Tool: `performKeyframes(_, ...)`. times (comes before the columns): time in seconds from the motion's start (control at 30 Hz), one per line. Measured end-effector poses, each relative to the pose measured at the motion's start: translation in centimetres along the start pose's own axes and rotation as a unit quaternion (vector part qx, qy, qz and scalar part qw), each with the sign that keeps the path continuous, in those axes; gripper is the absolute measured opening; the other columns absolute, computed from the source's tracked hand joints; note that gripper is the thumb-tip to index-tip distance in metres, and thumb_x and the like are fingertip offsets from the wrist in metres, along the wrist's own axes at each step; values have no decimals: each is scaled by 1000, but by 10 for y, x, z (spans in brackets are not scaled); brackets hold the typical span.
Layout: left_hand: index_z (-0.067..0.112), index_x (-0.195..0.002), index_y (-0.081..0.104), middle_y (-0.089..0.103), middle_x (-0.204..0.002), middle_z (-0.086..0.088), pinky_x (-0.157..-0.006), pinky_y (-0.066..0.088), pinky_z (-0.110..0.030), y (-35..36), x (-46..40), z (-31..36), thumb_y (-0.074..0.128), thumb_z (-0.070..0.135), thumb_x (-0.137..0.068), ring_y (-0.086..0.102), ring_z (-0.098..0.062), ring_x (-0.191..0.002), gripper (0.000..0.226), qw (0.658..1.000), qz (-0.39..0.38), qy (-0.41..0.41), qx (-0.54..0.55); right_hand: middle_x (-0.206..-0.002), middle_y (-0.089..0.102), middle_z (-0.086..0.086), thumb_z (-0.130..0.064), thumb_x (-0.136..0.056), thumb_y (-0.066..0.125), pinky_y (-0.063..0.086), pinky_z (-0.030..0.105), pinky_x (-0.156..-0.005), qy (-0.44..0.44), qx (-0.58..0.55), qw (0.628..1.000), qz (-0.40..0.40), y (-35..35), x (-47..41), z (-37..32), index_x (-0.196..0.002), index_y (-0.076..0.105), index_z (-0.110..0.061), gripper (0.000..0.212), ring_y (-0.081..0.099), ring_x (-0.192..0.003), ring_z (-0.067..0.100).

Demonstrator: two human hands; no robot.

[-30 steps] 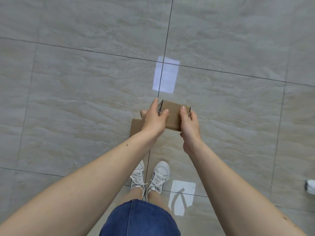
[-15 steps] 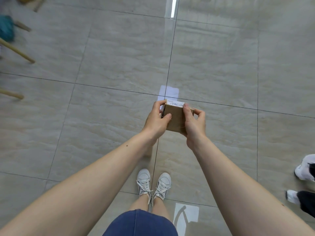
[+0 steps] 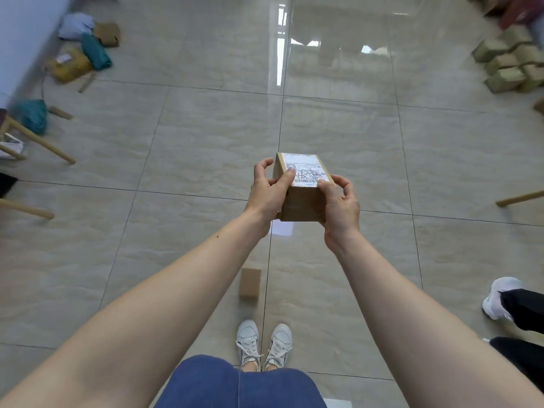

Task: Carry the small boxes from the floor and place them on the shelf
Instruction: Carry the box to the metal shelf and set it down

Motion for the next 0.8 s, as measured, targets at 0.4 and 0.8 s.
performKeyframes(0.4,29,-125,47,61,-106,-1,-75,59,-43,-1,46,75,66,35,-83,61,-20,-87,46,994,-52,-46,79,-82,71,1,-18,-65,58,48,25,-60,-53,-44,995,-76,2,47,-103,-95,74,-19,34,64,-70,14)
performKeyframes(0.8,27,-105,45,53,-126,-12,-68,60,-49,-17,80,106,73,34,-65,60,-30,-108,49,979,48,-25,197,-116,66,7,-29,-79,69,57,46,-84,-85,-25,993,-77,15,69,-131,-129,46,-14,56,64,-103,17)
Point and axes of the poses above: each hand's wrist, its own x-axis away from the middle knuckle, its own y-axis out of the palm, z = x × y, the point moved 10 cm from there along -x, towards the middle knuckle
